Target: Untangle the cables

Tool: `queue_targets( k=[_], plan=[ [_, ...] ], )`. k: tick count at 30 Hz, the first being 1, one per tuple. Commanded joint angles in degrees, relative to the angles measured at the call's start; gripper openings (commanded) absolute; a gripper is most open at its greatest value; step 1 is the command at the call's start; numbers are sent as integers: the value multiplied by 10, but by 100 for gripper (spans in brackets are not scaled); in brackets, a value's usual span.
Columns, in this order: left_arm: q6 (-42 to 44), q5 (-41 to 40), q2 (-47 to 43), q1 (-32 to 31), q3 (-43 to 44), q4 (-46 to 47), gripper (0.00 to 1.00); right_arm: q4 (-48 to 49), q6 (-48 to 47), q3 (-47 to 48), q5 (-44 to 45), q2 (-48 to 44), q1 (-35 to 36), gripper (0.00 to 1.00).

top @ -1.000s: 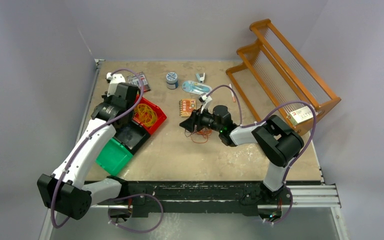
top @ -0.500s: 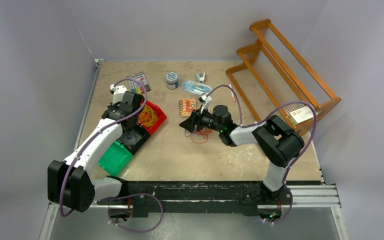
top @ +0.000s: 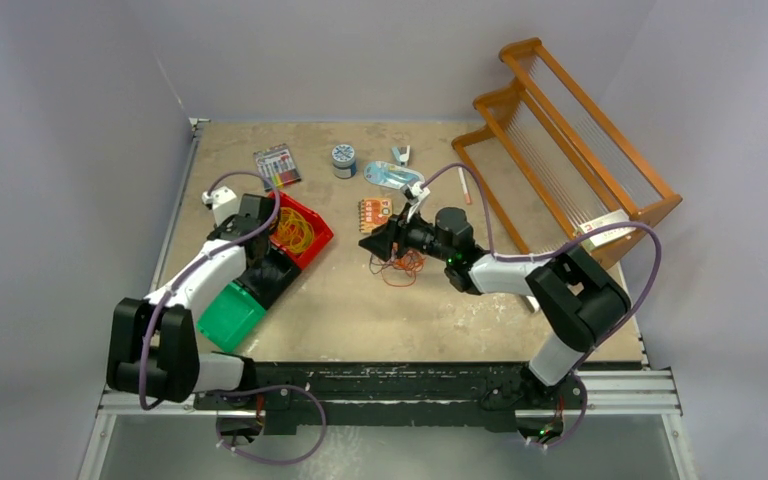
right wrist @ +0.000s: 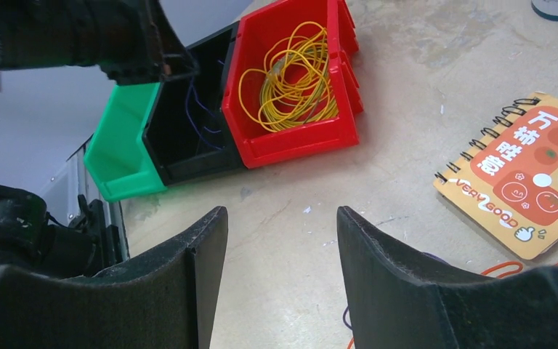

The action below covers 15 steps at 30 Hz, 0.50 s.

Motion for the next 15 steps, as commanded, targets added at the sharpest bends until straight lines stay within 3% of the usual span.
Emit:
queue_targets(
  k=[1, 15],
  plan=[
    [-35, 50, 33, 24, -14, 80, 0, 4, -17, -7, -9, -25, 0, 60],
    [44, 149, 195, 42, 49, 237, 5, -35, -35, -11, -15, -39, 0, 60]
  ],
)
